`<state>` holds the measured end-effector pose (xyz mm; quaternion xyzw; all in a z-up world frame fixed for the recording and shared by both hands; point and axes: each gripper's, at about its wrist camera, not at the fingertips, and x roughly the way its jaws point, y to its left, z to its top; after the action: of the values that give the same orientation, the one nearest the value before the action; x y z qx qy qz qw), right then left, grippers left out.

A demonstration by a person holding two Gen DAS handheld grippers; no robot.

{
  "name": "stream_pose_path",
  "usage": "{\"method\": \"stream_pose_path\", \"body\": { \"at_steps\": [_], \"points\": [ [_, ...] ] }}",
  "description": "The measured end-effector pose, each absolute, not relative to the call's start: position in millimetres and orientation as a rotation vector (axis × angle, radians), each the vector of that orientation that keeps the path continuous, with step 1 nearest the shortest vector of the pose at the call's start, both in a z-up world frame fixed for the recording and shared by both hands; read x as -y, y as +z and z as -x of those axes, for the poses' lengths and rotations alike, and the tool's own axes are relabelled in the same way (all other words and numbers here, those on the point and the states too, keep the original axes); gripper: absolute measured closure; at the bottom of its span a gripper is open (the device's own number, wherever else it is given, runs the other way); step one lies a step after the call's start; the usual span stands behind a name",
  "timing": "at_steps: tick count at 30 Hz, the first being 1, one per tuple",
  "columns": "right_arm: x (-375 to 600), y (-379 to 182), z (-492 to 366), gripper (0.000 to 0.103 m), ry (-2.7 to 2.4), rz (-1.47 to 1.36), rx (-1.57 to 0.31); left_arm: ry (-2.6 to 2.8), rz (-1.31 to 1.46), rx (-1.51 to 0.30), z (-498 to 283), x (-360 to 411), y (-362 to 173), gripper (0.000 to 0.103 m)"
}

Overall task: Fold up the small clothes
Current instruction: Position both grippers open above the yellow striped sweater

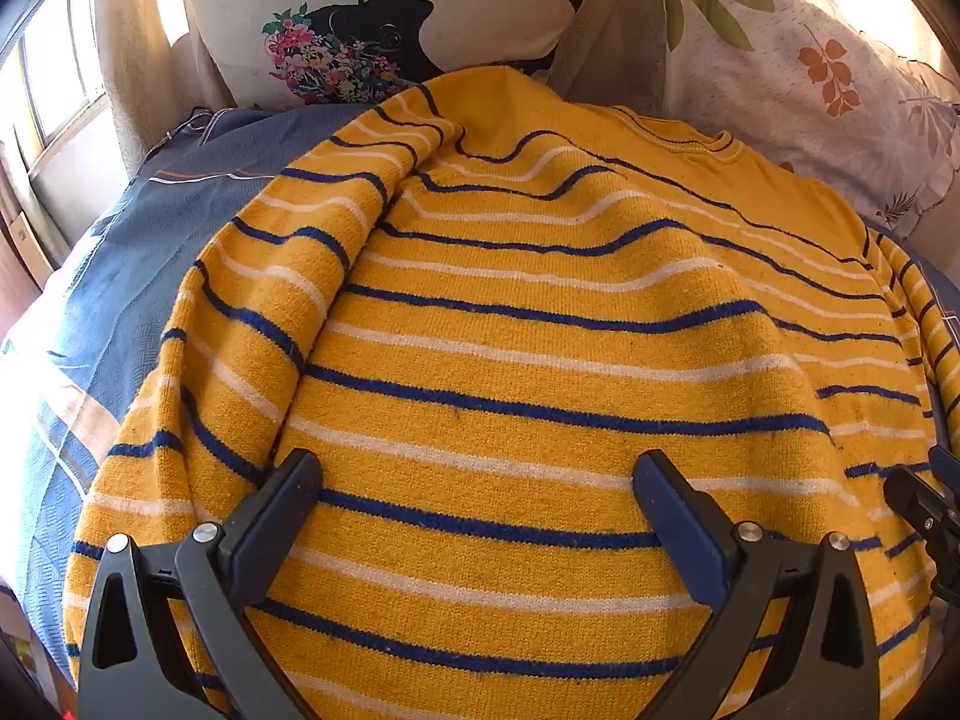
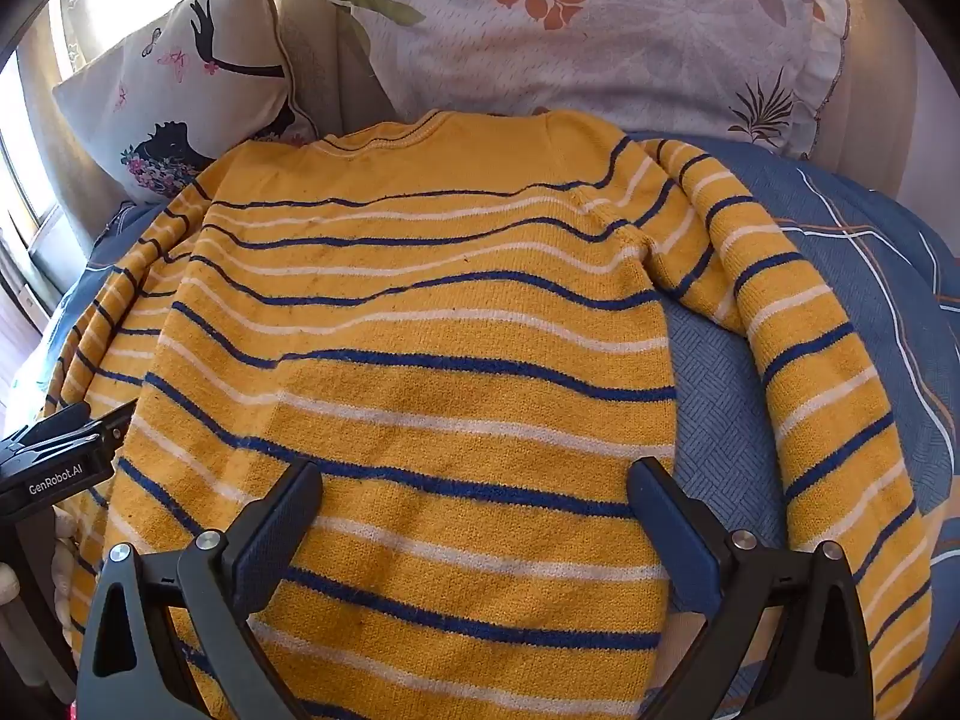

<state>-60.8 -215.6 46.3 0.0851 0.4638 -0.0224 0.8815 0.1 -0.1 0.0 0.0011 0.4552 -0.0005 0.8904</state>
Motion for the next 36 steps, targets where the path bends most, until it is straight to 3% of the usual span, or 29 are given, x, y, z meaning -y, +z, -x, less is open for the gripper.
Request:
{"method": "stream_pose_path", "body": {
  "at_steps": [36],
  "points": [
    [205,43,50,0.000,-0.068,-0.076,-1.039,0.024,-0.006,-0.950,-5,4,-2,0.000]
  ]
}}
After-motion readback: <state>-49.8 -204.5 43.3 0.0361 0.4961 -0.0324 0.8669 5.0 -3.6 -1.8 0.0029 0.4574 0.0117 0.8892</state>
